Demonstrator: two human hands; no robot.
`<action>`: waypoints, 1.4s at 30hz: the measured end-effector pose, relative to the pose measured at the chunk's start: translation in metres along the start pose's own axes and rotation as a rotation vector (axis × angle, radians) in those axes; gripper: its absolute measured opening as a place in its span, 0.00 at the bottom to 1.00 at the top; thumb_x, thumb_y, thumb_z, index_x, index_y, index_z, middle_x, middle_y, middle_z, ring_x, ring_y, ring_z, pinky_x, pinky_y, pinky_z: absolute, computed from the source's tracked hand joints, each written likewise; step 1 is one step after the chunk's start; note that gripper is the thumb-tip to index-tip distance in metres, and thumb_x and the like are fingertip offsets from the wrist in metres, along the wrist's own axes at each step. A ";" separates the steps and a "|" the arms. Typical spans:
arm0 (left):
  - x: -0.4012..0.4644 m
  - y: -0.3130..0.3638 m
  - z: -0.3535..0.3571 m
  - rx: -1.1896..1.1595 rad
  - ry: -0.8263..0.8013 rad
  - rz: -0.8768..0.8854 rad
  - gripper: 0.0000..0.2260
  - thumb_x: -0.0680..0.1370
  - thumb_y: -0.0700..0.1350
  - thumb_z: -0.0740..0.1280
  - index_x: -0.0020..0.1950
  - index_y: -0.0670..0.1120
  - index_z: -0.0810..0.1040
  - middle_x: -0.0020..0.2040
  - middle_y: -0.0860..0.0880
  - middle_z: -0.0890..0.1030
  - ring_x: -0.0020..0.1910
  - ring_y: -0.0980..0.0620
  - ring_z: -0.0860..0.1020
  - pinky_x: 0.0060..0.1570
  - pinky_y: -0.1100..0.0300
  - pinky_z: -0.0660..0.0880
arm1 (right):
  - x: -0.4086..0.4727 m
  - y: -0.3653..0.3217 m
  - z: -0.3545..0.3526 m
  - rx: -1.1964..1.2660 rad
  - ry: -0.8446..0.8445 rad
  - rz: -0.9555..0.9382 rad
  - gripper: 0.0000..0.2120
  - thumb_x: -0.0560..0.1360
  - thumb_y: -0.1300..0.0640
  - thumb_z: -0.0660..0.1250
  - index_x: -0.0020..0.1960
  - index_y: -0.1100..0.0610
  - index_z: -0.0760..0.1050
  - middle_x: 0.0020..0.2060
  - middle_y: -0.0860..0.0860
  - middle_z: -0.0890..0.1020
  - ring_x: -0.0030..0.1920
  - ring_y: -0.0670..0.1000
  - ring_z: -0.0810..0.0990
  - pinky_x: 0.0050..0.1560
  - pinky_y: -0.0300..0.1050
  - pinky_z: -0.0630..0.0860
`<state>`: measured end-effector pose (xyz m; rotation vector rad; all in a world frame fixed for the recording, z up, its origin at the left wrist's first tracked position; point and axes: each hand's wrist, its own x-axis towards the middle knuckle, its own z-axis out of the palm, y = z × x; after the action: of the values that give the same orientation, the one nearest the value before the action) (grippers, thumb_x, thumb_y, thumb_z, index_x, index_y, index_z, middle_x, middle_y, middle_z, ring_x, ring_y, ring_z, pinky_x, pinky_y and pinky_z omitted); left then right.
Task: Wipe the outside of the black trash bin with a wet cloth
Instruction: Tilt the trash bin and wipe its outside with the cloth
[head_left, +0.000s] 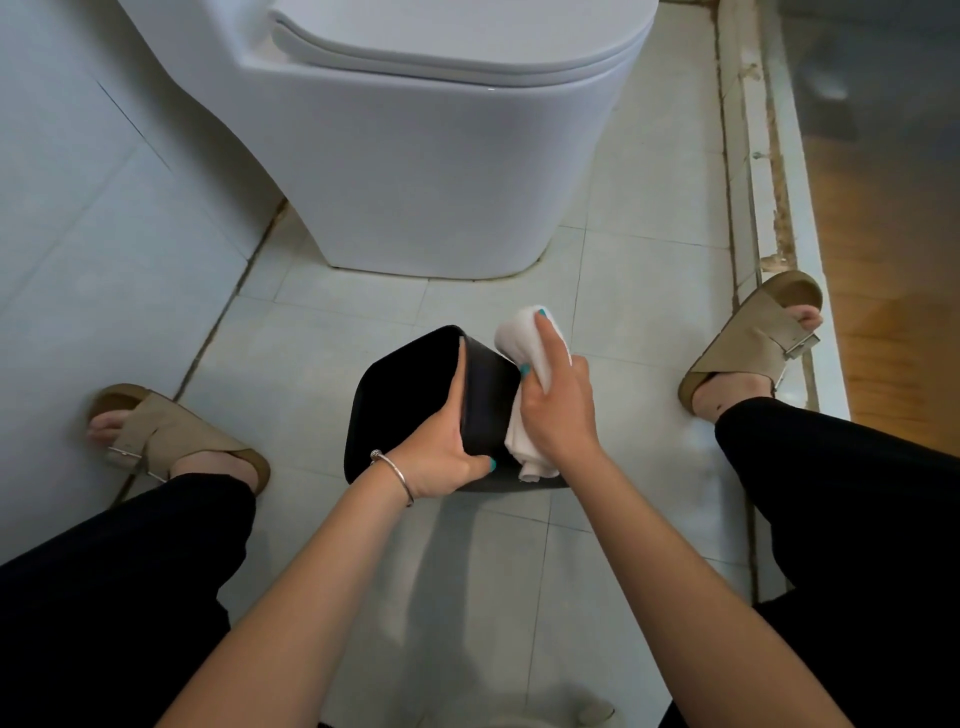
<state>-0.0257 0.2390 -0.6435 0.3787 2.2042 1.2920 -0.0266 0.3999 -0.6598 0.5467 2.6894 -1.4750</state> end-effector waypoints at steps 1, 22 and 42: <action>-0.003 -0.005 -0.002 -0.008 0.017 -0.015 0.54 0.70 0.34 0.72 0.75 0.56 0.31 0.74 0.57 0.51 0.57 0.77 0.64 0.49 0.83 0.63 | 0.002 0.008 0.000 -0.014 -0.004 0.033 0.30 0.81 0.56 0.57 0.75 0.32 0.53 0.55 0.51 0.67 0.44 0.52 0.71 0.52 0.42 0.66; 0.003 0.010 -0.019 0.277 -0.096 -0.050 0.54 0.72 0.40 0.69 0.67 0.69 0.25 0.62 0.37 0.74 0.43 0.48 0.74 0.56 0.47 0.76 | 0.006 0.076 0.009 0.012 0.157 0.290 0.28 0.81 0.55 0.59 0.77 0.39 0.55 0.61 0.60 0.68 0.57 0.62 0.74 0.58 0.46 0.68; 0.045 0.024 -0.038 0.520 -0.070 -0.231 0.51 0.73 0.36 0.64 0.67 0.67 0.23 0.35 0.43 0.74 0.32 0.43 0.77 0.34 0.51 0.77 | 0.003 0.021 -0.016 0.194 0.051 -0.013 0.30 0.81 0.56 0.60 0.78 0.40 0.53 0.70 0.53 0.67 0.63 0.53 0.71 0.60 0.42 0.66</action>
<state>-0.0853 0.2463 -0.6223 0.3403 2.4193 0.5667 -0.0204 0.4238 -0.6684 0.5829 2.6072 -1.7609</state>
